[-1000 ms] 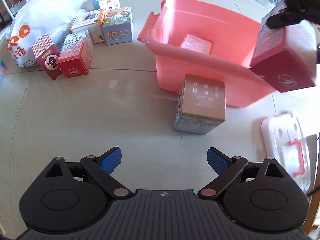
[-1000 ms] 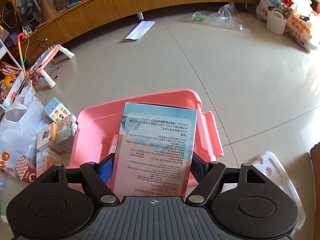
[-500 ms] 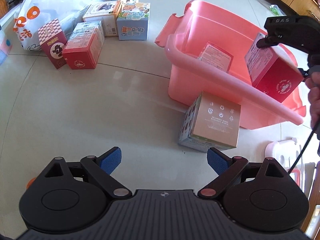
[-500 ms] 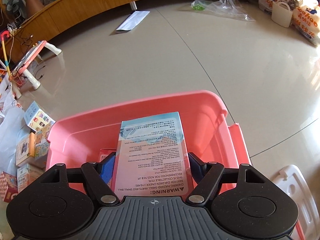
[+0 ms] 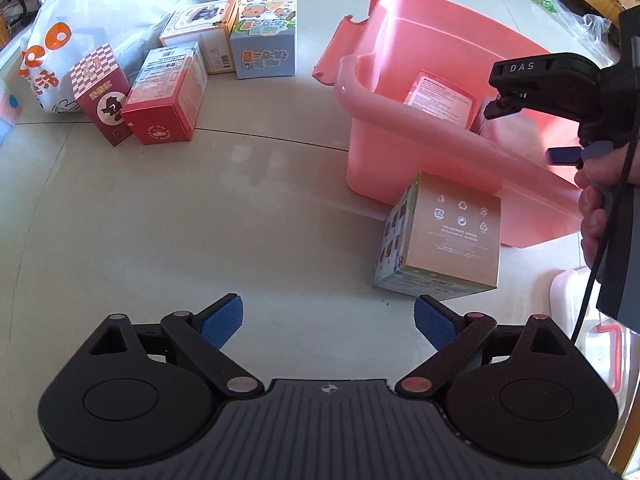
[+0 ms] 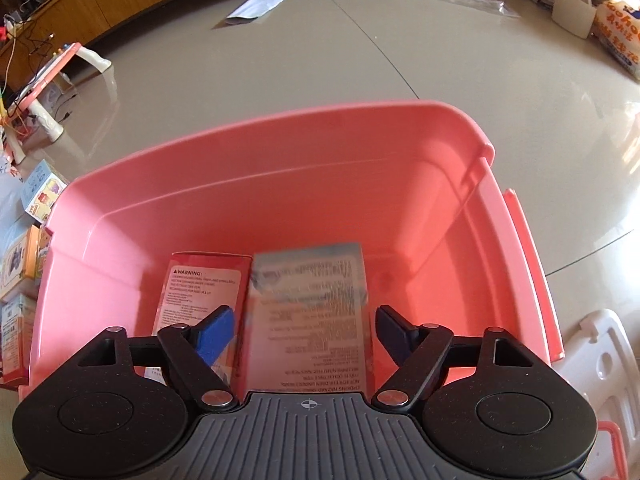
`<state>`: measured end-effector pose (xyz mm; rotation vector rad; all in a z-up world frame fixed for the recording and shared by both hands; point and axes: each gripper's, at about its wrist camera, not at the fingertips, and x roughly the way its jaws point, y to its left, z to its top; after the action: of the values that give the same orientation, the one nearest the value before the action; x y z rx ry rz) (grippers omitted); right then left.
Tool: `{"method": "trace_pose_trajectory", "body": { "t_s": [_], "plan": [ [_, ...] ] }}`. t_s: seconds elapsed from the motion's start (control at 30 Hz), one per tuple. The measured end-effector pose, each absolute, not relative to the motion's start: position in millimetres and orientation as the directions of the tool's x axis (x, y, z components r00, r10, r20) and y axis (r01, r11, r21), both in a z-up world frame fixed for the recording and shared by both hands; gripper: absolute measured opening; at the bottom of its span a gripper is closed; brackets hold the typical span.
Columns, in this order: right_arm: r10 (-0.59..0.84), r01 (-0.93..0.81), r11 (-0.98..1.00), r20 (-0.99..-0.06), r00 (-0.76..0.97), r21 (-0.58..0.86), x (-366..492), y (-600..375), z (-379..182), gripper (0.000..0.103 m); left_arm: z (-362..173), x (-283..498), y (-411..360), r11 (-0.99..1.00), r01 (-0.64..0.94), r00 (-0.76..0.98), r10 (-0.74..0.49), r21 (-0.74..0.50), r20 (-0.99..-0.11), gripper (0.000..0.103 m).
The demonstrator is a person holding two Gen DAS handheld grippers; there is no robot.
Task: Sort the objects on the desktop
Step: 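Open the right gripper and pull it back from the bin, then move the left tool to the brown recycling-icon box and grasp it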
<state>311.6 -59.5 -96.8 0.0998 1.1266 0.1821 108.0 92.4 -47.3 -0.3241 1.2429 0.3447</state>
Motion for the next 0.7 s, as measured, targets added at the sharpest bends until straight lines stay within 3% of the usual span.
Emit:
{"method": "trace_pose_trajectory", "body": {
  "t_s": [0.37,0.7],
  "plan": [
    [0.216,-0.155,0.975,-0.865,0.453,0.162,256,-76,-35,0.083,-31,101,78,0.93,-0.366,0.283,0.088,-0.023,-0.955,0.095],
    [0.128,-0.035,0.991,-0.85,0.512,0.128,161,-169,19,0.085,-13,97,65,0.943,-0.332,0.304,0.076,-0.031,-0.95,0.095]
  ]
}}
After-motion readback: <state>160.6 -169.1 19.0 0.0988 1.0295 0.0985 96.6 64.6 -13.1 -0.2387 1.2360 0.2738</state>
